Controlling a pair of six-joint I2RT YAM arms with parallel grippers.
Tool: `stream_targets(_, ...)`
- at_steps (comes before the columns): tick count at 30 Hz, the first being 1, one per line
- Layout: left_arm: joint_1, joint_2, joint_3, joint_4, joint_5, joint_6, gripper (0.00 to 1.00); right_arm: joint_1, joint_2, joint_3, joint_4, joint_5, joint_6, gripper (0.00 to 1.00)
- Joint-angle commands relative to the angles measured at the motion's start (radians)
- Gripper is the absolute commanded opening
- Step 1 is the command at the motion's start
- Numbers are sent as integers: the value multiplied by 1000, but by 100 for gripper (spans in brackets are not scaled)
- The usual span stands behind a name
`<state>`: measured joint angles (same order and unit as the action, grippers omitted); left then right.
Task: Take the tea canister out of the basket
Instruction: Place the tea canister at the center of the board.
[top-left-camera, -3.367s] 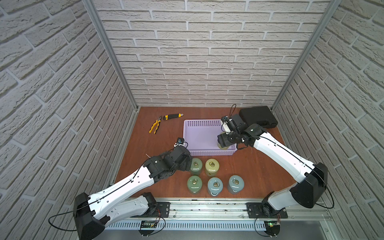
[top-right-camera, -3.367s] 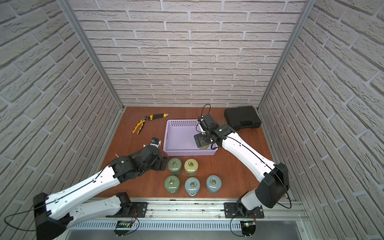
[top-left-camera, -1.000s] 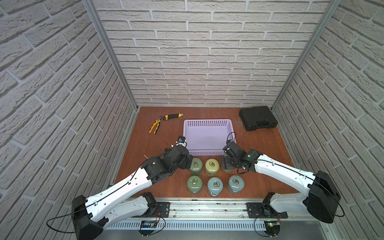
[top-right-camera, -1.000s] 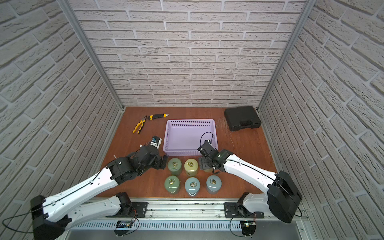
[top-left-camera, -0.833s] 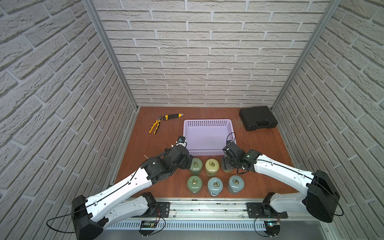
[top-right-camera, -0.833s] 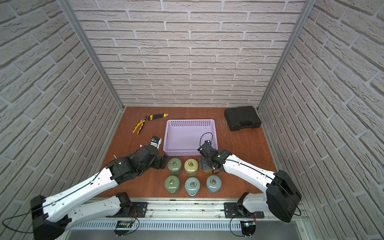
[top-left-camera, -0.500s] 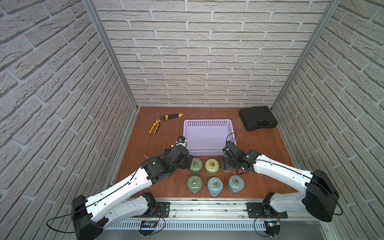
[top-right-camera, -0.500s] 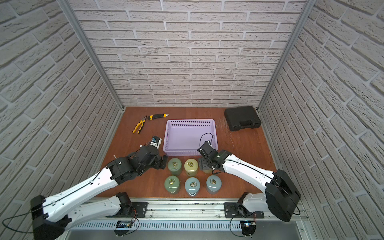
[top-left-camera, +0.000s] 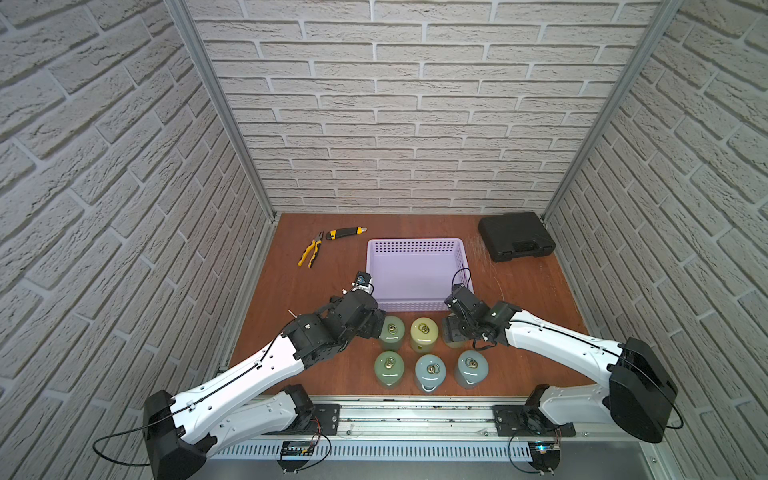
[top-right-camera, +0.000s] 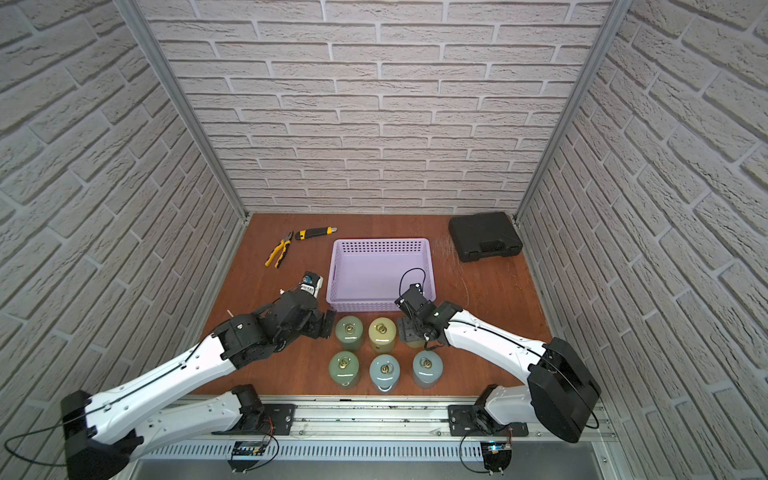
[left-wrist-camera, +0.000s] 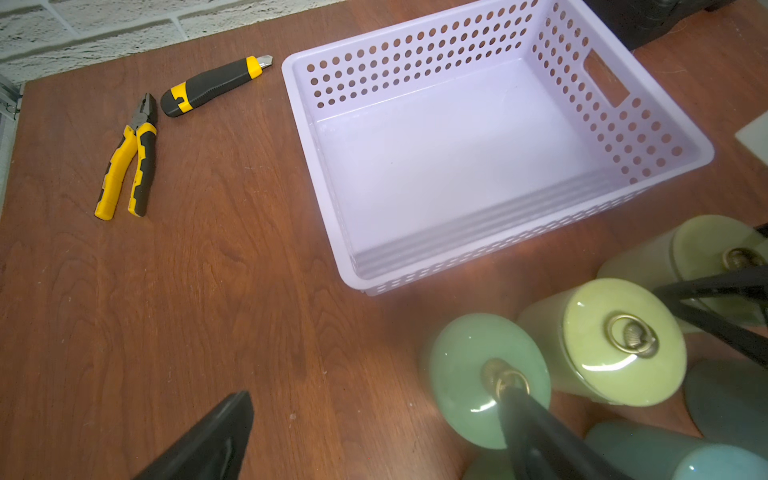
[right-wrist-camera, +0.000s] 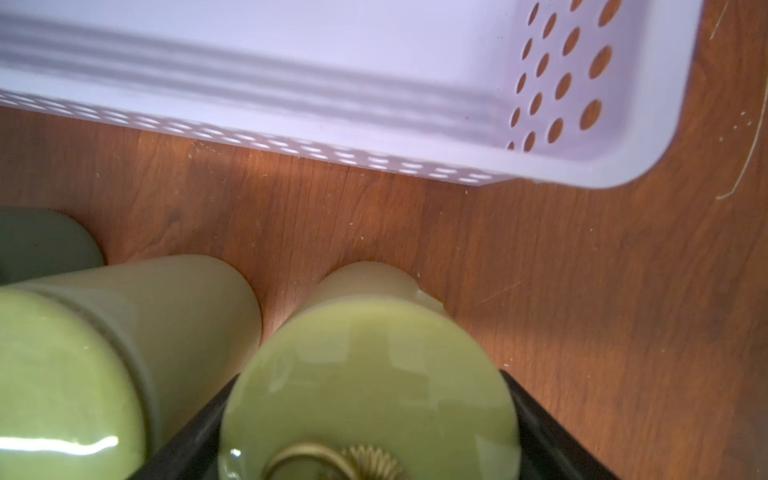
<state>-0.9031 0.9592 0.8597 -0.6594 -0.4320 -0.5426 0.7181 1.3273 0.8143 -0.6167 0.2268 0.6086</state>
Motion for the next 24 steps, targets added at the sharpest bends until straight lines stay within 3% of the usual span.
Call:
stream_targets(1,8,-15,-11,2,-19,1,98,7,-8,6,34,17,20,74)
stream_targets(5,7,-15,-13,6,-20,0,98,7,-10,11,22,22,23,87)
stream_targets(7,8,-14,-14,9,-21,1,98,7,-13,14,18,23,24,99)
stream_targets(24,7,-15,-22,14,-36,-2,98,7,-60,69,-41,30,7,100)
